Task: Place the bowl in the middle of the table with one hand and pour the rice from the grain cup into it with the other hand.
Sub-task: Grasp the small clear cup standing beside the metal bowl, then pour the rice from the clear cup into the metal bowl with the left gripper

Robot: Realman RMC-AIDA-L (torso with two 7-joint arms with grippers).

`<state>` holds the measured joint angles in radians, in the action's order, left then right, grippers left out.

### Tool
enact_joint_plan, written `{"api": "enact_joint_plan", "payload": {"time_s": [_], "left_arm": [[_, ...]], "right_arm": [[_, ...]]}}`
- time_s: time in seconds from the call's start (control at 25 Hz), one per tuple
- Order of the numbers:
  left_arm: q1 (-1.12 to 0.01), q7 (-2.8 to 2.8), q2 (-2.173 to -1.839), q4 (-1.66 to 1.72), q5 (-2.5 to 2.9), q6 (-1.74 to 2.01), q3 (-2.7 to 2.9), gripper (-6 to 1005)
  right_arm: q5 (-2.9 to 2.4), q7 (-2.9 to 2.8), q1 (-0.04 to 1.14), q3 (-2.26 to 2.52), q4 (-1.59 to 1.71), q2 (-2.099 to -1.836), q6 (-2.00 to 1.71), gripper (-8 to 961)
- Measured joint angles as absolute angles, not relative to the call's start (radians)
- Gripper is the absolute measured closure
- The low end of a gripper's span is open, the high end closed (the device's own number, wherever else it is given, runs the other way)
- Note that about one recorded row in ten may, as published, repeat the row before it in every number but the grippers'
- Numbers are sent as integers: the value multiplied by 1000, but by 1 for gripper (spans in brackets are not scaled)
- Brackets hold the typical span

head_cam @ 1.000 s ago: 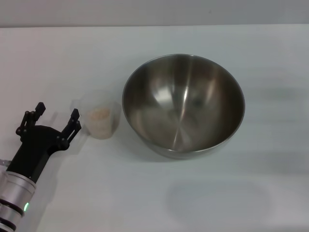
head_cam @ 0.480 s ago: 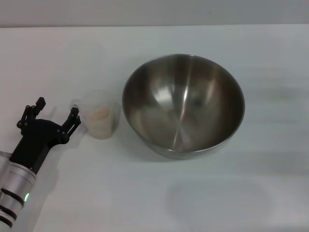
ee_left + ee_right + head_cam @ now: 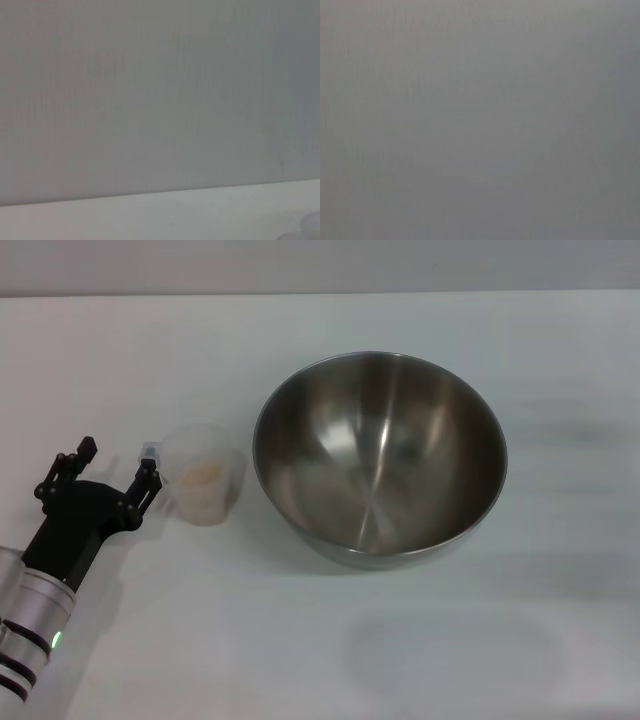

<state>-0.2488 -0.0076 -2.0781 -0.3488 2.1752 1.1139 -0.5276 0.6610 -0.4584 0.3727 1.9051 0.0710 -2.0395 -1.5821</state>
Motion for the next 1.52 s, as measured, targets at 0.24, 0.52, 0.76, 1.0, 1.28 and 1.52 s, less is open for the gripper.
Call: {"api": "enact_joint_plan", "payload": {"time_s": [0.24,0.52,0.76,1.0,1.28,1.52], "left_arm": [[-248,-8,-2079,-357,2175,1119,-527,361],[-253,-8,-2079,-361,2182,1120,-524,596],[-256,-8,-2079,-362,2183,1121,-519,794],[-265,10,-2079,-377,2179,1132,-527,955],[-354,204,-2080,-391,2176,1228,-561,969],[-456,587,-2080,-390,2196,1297,-532,969]], "right_arm": [[661,-459,375,1905,70,-2040,-1580,466],[661,-459,377,1905,70,-2042,-1572,465],[661,-459,377,1905,68,-2042,-1571,465],[661,-460,376,1906,70,-2042,-1570,465],[661,-460,376,1907,72,-2043,-1577,465],[661,-460,376,1907,80,-2045,-1582,465]]}}
